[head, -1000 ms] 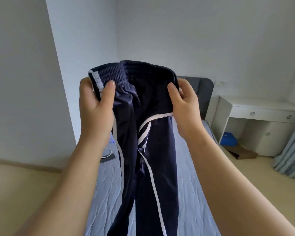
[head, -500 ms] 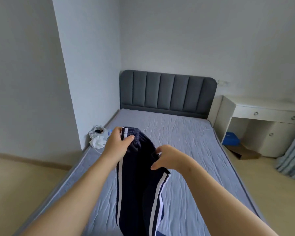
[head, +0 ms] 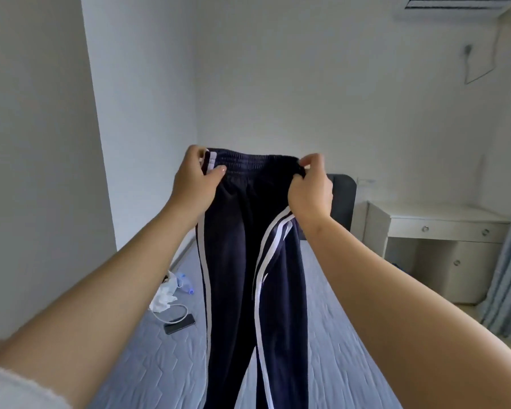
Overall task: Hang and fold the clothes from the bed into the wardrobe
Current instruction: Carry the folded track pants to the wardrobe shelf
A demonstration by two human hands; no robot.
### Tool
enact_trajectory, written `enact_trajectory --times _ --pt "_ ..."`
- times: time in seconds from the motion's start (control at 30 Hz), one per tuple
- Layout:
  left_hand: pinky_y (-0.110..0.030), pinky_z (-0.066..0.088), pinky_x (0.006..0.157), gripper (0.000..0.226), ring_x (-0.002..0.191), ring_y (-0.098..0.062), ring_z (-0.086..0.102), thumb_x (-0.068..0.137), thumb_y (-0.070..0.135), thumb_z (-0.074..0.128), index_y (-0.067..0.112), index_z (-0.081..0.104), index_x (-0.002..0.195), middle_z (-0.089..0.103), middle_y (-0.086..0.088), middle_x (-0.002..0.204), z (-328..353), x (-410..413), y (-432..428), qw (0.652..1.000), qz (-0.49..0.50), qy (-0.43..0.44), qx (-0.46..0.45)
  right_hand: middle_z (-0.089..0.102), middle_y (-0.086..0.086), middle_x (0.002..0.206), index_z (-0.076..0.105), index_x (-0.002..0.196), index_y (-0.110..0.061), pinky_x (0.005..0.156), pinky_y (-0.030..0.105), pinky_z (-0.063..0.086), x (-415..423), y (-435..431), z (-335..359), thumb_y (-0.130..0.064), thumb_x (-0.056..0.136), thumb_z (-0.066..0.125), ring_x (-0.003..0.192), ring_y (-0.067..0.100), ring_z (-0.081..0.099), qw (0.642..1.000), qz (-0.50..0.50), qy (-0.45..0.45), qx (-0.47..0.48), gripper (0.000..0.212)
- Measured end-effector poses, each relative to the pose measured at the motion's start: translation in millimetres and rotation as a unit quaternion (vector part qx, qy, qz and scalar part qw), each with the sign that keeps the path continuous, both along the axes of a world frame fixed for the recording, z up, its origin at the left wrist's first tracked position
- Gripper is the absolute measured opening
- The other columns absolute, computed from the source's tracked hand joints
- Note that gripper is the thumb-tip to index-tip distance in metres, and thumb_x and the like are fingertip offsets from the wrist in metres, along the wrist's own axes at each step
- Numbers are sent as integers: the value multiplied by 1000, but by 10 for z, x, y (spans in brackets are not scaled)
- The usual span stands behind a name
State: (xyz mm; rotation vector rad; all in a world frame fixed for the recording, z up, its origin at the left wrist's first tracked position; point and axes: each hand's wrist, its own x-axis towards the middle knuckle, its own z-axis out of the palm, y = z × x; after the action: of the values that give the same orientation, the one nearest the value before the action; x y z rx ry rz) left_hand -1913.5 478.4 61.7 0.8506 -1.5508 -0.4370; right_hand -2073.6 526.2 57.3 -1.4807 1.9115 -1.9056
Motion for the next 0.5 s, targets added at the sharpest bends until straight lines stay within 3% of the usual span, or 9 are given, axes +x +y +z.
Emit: enact_trajectory --times 0.13,0.23,0.3,0.37,0.43,0.5 --pt "-5 37 72 16 74 13 48 89 21 54 29 41 88 46 18 84 482 45 173 982 2 113 -154 56 -6 72 45 111 -20 54 25 40 44 85 459 -4 92 39 52 7 45 980 61 8 -191 26" --pt "-4 38 73 16 72 15 46 89 20 51 30 38 88 43 17 82 512 41 265 963 9 149 -223 61 -13 76 43 110 -34 48 8 39 34 150 601 -7 88 48 47 -1 48 959 108 -5 -262 35" --pt "-10 38 72 12 74 8 47 91 21 52 23 40 94 45 14 84 376 28 191 978 14 141 -156 62 -11 77 44 116 -35 54 9 44 -30 135 531 -11 84 57 53 -1 53 975 117 5 -189 42" --pt "-21 38 76 14 83 -6 51 92 23 53 19 42 100 51 7 92 86 29 58 994 22 102 -41 63 -3 77 48 122 -27 64 22 52 -152 99 289 -13 81 66 65 10 61 988 143 -17 -56 47" --pt "-25 37 79 16 90 -12 51 91 24 55 20 45 103 53 7 97 -349 35 -39 996 4 56 62 65 5 86 53 122 -19 63 32 55 -295 94 -133 -12 80 71 71 20 65 976 186 -84 76 46" --pt "-27 37 79 17 92 -16 51 91 22 56 18 48 105 54 7 94 -881 51 -70 987 -5 44 156 67 8 85 58 115 -12 57 29 51 -414 162 -667 -8 80 70 66 19 65 944 218 -175 173 37"
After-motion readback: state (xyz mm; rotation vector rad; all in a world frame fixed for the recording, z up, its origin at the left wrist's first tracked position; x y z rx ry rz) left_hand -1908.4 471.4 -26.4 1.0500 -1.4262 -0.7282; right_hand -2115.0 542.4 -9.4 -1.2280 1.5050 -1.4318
